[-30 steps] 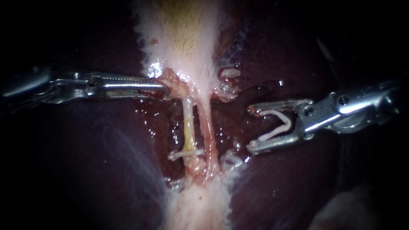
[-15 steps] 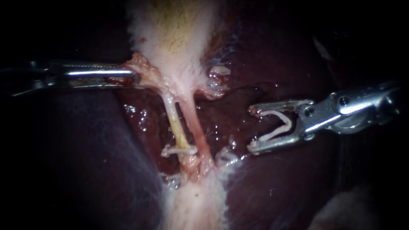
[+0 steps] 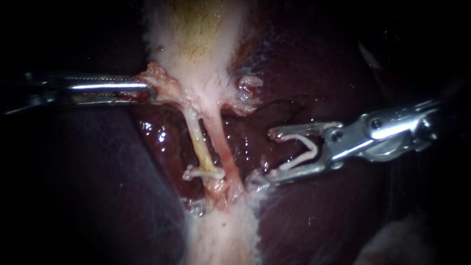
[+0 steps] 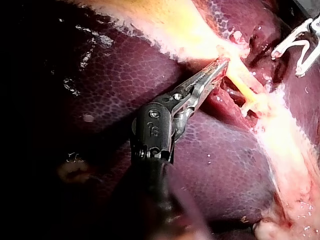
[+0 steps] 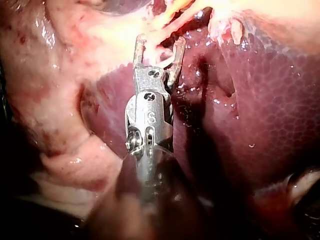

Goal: Clipping second clip left tube

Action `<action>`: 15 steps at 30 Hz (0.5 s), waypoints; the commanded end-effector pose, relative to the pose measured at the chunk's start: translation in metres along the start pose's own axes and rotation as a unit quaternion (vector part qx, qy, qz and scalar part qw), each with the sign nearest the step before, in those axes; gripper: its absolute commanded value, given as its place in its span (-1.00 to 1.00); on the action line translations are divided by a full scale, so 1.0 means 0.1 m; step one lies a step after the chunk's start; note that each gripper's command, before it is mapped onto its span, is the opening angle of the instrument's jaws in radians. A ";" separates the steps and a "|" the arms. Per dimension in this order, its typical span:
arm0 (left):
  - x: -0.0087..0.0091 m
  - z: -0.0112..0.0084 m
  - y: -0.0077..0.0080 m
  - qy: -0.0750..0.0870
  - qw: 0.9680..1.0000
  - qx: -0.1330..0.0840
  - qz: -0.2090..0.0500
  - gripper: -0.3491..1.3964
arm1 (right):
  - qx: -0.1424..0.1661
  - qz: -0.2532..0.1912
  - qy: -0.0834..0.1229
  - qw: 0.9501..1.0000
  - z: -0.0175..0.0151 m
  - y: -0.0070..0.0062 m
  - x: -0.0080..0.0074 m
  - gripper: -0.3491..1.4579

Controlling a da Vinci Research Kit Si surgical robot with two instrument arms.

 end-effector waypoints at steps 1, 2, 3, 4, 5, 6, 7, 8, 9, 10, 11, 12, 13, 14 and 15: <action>0.000 0.000 0.000 0.000 1.000 0.000 0.000 -1.00 | 0.000 0.004 0.001 1.000 0.004 0.000 0.002 -0.06; 0.000 0.000 0.000 0.000 1.000 0.000 0.000 -1.00 | 0.001 0.010 0.003 1.000 0.010 0.000 0.004 -0.06; 0.000 0.000 0.000 0.000 1.000 0.000 0.000 -1.00 | 0.002 0.016 0.003 1.000 0.013 0.000 0.006 -0.06; 0.000 0.000 0.000 0.000 1.000 0.000 0.000 -1.00 | 0.002 0.022 0.005 1.000 0.017 0.000 0.007 -0.06; 0.000 0.000 0.000 0.000 1.000 0.000 0.000 -1.00 | 0.002 0.025 0.005 1.000 0.021 0.001 0.009 -0.06; 0.000 0.000 0.000 0.000 1.000 0.000 0.000 -1.00 | 0.002 0.028 0.005 1.000 0.024 0.002 0.010 -0.06; 0.000 0.001 0.000 0.000 1.000 0.000 0.000 -1.00 | 0.001 0.031 0.006 0.999 0.027 0.003 0.010 -0.06; 0.000 0.001 0.000 0.000 1.000 0.000 0.000 -1.00 | 0.002 0.034 0.006 0.999 0.031 0.003 0.010 -0.06; 0.000 0.001 0.000 0.000 1.000 0.000 0.000 -1.00 | 0.003 0.034 0.006 0.999 0.033 0.004 0.010 -0.06; 0.000 0.001 0.000 0.000 1.000 0.000 0.000 -1.00 | 0.002 0.037 0.006 0.999 0.036 0.005 0.009 -0.06; 0.000 0.001 0.000 0.000 1.000 0.000 0.000 -1.00 | 0.003 0.036 0.005 0.999 0.040 0.006 0.008 -0.06; 0.000 0.001 0.001 0.000 1.000 0.000 0.000 -1.00 | 0.003 0.039 0.005 0.999 0.042 0.007 0.006 -0.06; 0.000 0.001 0.001 0.000 1.000 0.000 0.000 -1.00 | 0.004 0.038 0.005 0.999 0.045 0.008 0.005 -0.06; 0.000 0.001 0.001 0.000 1.000 0.000 0.000 -1.00 | 0.005 0.041 0.005 0.999 0.049 0.010 0.004 -0.06; 0.000 0.001 0.001 0.000 1.000 0.000 0.000 -1.00 | 0.007 0.040 0.005 0.999 0.051 0.011 0.003 -0.06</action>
